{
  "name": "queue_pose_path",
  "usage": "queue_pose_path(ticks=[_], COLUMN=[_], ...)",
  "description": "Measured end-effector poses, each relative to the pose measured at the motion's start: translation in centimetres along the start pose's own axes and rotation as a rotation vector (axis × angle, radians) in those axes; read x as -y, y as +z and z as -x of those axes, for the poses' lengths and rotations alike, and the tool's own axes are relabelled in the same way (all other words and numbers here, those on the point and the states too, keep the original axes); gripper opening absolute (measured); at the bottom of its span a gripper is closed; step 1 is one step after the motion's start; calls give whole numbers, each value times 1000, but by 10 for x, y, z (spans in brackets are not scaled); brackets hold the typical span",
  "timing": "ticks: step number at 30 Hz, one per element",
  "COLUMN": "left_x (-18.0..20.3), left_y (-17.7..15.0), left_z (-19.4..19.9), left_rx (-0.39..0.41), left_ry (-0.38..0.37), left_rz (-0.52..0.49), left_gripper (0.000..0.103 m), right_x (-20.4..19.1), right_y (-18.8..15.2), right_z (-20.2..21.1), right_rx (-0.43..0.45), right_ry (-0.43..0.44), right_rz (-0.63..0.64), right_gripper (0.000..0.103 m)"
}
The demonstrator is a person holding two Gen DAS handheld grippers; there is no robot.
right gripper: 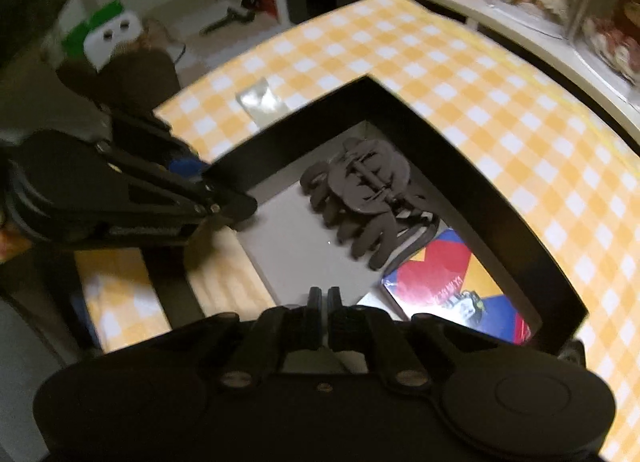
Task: Organize rigid objects
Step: 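Carry the white charger into the tray with the right tool and release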
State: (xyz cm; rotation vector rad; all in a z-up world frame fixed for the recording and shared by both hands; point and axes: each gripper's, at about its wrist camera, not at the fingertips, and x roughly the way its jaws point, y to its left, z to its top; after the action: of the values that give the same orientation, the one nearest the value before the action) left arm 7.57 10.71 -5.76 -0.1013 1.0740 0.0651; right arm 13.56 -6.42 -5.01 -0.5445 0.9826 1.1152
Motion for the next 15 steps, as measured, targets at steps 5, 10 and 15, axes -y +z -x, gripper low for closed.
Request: queue_pose_path(ticks=[5, 10, 15], left_x=[0, 1, 2], left_y=[0, 0, -1], left_z=[0, 1, 2], left_rx=[1, 1, 2], left_ry=[2, 6, 10], left_rz=[-2, -5, -7], left_gripper=[11, 11, 11], right_x=[5, 7, 6], right_y=[-14, -28, -38], right_z=[36, 66, 84], right_rx=[98, 171, 209], right_ry=[-1, -46, -102], right_rz=[-119, -180, -234], right_gripper=[5, 9, 22])
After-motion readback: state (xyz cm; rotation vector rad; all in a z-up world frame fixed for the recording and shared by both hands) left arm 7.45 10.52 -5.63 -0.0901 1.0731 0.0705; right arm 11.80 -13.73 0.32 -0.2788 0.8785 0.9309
